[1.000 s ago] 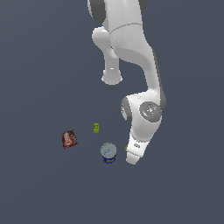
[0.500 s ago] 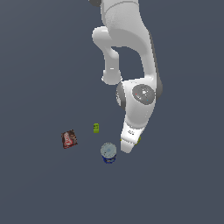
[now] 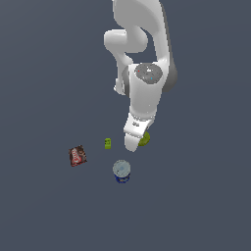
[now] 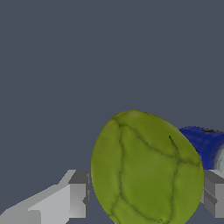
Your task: Pick up a designated object from a clutter of objects.
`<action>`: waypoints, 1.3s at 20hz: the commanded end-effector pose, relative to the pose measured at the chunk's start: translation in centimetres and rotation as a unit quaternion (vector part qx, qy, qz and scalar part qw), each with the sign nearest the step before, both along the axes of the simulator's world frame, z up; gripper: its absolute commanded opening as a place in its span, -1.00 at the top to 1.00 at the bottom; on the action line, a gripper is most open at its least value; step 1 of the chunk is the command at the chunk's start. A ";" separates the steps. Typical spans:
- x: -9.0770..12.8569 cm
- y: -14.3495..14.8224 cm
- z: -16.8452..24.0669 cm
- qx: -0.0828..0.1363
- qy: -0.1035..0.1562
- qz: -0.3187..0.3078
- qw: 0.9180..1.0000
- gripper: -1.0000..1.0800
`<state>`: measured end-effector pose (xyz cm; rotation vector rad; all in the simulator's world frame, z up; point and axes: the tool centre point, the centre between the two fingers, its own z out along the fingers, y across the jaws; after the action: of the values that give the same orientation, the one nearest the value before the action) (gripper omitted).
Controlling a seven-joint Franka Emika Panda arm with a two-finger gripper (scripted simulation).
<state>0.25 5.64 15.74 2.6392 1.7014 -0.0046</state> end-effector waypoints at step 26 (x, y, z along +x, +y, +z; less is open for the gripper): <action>-12.6 -9.9 17.9 0.003 -0.001 0.001 1.000 1.00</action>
<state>-11.79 -3.81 32.77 2.6427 1.7047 0.0027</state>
